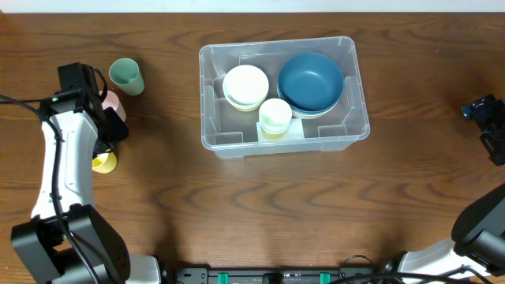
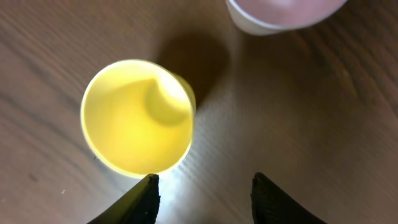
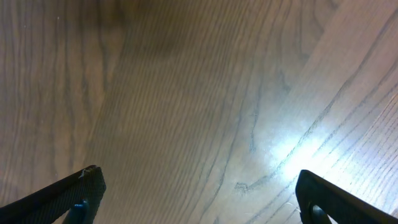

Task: Pack container
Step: 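Move the left gripper to the second yellow cup and grasp it, then carry the yellow cup into the bin and set it down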

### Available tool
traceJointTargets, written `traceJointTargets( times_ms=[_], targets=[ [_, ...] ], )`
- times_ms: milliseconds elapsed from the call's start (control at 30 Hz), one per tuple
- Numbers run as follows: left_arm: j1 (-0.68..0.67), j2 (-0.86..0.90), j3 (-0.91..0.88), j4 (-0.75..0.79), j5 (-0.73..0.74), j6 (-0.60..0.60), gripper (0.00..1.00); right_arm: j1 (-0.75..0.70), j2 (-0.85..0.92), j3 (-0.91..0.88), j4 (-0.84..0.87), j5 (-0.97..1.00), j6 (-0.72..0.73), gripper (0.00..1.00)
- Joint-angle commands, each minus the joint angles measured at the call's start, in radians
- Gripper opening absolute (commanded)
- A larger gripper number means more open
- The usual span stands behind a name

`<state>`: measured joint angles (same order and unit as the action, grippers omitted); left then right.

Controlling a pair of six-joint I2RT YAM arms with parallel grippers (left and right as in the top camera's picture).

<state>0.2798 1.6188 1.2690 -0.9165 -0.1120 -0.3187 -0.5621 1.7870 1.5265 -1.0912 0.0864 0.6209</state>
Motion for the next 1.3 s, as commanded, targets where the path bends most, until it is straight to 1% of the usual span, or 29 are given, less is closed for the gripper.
traceJointTargets(
  times_ms=[0,267,533,567,633,667,767,967,1033,1067,1133,1167,1267],
  targets=[
    [0.005,0.031,-0.024,0.023,-0.006,-0.016,0.48,-0.002,0.003,-0.002,0.000,0.011,0.014,0.99],
    [0.006,0.124,-0.035,0.087,-0.017,-0.015,0.49,-0.002,0.003,-0.002,0.000,0.011,0.014,0.99],
    [0.031,0.195,-0.035,0.101,-0.016,-0.016,0.47,-0.002,0.003,-0.002,0.000,0.011,0.014,0.99],
    [0.035,0.199,-0.035,0.103,-0.015,-0.017,0.43,-0.002,0.003,-0.002,0.000,0.011,0.014,0.99],
    [0.040,0.201,-0.035,0.101,-0.006,-0.017,0.20,-0.002,0.003,-0.002,0.000,0.011,0.014,0.99],
    [0.040,0.201,-0.035,0.100,-0.002,-0.020,0.06,-0.002,0.003,-0.002,0.000,0.011,0.014,0.99],
    [0.040,0.201,-0.035,0.087,0.030,-0.035,0.06,-0.002,0.003,-0.002,0.000,0.011,0.014,0.99],
    [0.024,0.200,-0.033,0.037,0.185,-0.031,0.06,-0.002,0.003,-0.002,0.000,0.011,0.014,0.99],
    [0.003,0.197,-0.033,0.025,0.286,0.007,0.06,-0.002,0.003,-0.002,0.000,0.011,0.014,0.99],
    [-0.017,0.194,-0.032,0.020,0.364,0.053,0.06,-0.002,0.003,-0.002,0.000,0.011,0.014,0.99],
    [-0.056,0.187,-0.032,0.015,0.468,0.120,0.06,-0.002,0.003,-0.002,0.000,0.011,0.014,0.99],
    [-0.082,0.181,-0.030,0.006,0.498,0.147,0.06,-0.002,0.003,-0.002,0.000,0.011,0.014,0.99],
    [-0.178,0.148,-0.014,-0.027,0.501,0.192,0.06,-0.002,0.003,-0.002,0.000,0.011,0.014,0.99]
  ],
)
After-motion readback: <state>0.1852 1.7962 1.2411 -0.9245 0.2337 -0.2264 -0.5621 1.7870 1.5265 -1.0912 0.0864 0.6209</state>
